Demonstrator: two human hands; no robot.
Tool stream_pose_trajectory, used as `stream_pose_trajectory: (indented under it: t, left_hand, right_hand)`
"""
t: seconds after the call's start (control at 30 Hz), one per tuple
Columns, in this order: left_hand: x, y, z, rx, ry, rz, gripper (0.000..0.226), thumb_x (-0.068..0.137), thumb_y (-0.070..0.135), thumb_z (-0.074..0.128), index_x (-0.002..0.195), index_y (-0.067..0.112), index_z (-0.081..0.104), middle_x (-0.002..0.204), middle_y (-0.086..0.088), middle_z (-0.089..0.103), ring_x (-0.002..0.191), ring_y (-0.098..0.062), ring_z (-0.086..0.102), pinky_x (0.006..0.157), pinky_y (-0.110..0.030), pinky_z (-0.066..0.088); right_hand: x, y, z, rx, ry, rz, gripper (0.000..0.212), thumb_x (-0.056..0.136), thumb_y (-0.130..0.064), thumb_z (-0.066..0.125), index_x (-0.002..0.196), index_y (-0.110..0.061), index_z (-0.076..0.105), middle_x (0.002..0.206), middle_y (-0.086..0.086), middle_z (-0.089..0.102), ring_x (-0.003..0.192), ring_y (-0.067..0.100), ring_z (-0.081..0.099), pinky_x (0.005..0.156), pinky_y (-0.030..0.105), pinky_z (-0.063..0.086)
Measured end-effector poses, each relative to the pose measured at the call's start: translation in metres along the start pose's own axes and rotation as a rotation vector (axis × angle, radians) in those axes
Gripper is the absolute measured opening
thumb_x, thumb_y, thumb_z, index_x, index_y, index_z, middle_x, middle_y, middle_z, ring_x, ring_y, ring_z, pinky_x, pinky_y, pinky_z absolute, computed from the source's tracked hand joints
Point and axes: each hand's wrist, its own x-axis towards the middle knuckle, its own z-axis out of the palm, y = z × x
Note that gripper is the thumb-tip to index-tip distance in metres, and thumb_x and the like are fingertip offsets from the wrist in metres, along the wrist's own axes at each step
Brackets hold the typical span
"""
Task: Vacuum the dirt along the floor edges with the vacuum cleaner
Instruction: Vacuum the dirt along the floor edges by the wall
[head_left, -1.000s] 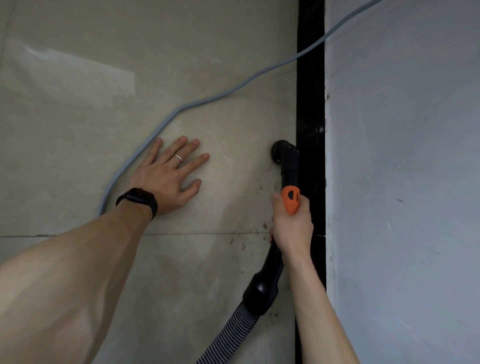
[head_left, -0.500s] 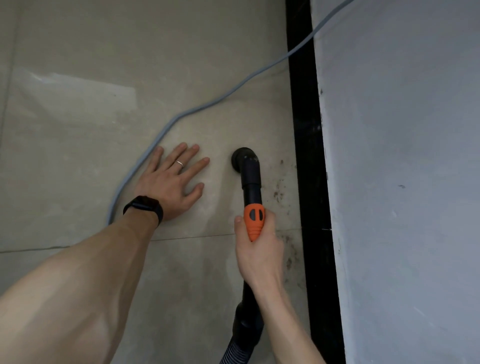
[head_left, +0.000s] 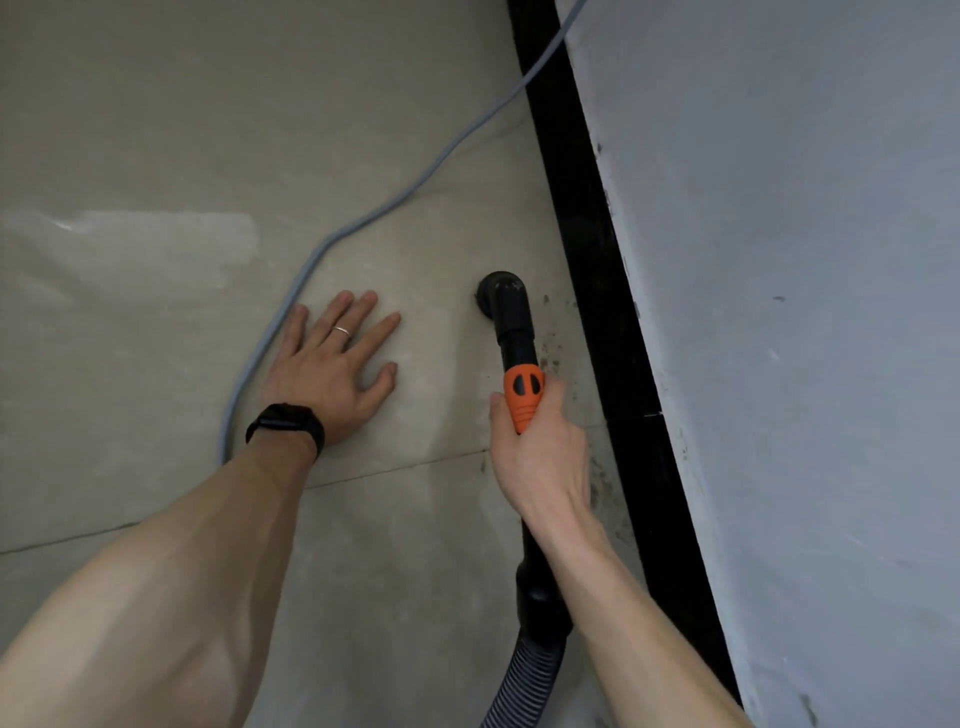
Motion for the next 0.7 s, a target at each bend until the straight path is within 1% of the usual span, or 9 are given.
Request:
stream_pose_trajectory:
  t: [0.03,0.1,0.13,0.23,0.33,0.47,0.6,0.67,0.7]
  left_hand:
    - [0.0,0.0,0.0,0.004,0.0,0.0,0.063,0.095,0.06,0.021,0.155,0.043,0.015,0.164,0.01,0.009,0.151,-0.012,0.002,0.121,-0.047,-0.002]
    - [-0.001,0.0,0.0,0.012,0.003,-0.004,0.063,0.094,0.06,0.021,0.154,0.043,0.016,0.164,0.01,0.009,0.151,-0.012,0.002,0.121,-0.047,0.0]
    - [-0.001,0.001,0.0,0.014,0.003,-0.006,0.063,0.094,0.061,0.02,0.154,0.043,0.016,0.164,0.011,0.009,0.151,-0.012,0.002,0.121,-0.047,0.0]
    - [0.0,0.003,-0.001,0.017,-0.007,-0.019,0.063,0.093,0.06,0.022,0.154,0.045,0.016,0.164,0.012,0.009,0.151,-0.011,0.002,0.122,-0.046,0.0]
    - [0.0,0.004,-0.005,0.033,-0.028,-0.026,0.06,0.096,0.06,0.024,0.154,0.047,0.014,0.164,0.013,0.006,0.151,-0.01,-0.002,0.122,-0.045,-0.001]
    - [-0.001,0.008,-0.012,0.066,-0.088,-0.038,0.059,0.098,0.059,0.025,0.153,0.048,0.006,0.164,0.015,-0.002,0.15,-0.009,-0.007,0.122,-0.043,-0.003]
    - [0.0,0.021,-0.022,0.073,-0.196,-0.083,0.059,0.1,0.056,0.022,0.155,0.045,0.004,0.164,0.013,-0.006,0.151,-0.013,-0.008,0.122,-0.044,-0.001]
    - [0.003,0.031,-0.029,0.032,-0.269,-0.137,0.062,0.099,0.051,0.031,0.155,0.041,0.008,0.165,0.011,-0.005,0.151,-0.017,-0.006,0.122,-0.046,0.004]
    - [0.005,0.035,-0.034,0.007,-0.32,-0.166,0.065,0.097,0.049,0.037,0.155,0.039,0.011,0.165,0.009,-0.004,0.151,-0.018,-0.004,0.122,-0.044,0.007]
  right_hand:
    - [0.006,0.002,-0.004,-0.005,0.008,0.013,0.041,0.104,-0.05,0.051,0.134,-0.025,0.039,0.083,0.001,0.063,0.064,0.013,0.059,0.05,0.03,0.04]
    - [0.015,0.005,-0.011,-0.025,0.027,0.019,0.041,0.104,-0.049,0.051,0.134,-0.021,0.04,0.086,0.006,0.065,0.07,0.025,0.064,0.061,0.039,0.051]
    - [0.019,0.007,-0.014,-0.033,0.036,0.021,0.041,0.105,-0.048,0.051,0.133,-0.02,0.041,0.086,0.006,0.064,0.071,0.027,0.064,0.065,0.04,0.053]
    - [0.031,0.014,-0.019,-0.044,0.051,0.028,0.041,0.105,-0.047,0.05,0.133,-0.018,0.04,0.082,0.002,0.059,0.068,0.023,0.06,0.062,0.038,0.047]
    - [0.042,0.022,-0.023,-0.045,0.073,0.049,0.044,0.105,-0.047,0.049,0.136,-0.018,0.039,0.08,-0.001,0.054,0.062,0.017,0.052,0.053,0.033,0.037]
    - [0.052,0.028,-0.028,0.017,0.071,0.094,0.049,0.104,-0.049,0.05,0.139,-0.016,0.038,0.09,0.003,0.06,0.069,0.023,0.055,0.06,0.035,0.041]
    - [0.056,0.029,-0.027,0.242,0.03,0.179,0.04,0.099,-0.052,0.055,0.121,-0.02,0.044,0.095,0.006,0.063,0.077,0.027,0.066,0.069,0.039,0.057]
    - [0.057,0.027,-0.021,0.379,0.041,0.224,0.04,0.095,-0.053,0.059,0.116,-0.02,0.048,0.096,0.005,0.065,0.079,0.026,0.067,0.069,0.039,0.058]
    - [0.057,0.024,-0.016,0.435,0.049,0.235,0.039,0.094,-0.053,0.061,0.114,-0.021,0.05,0.096,0.004,0.065,0.077,0.024,0.067,0.064,0.036,0.055]
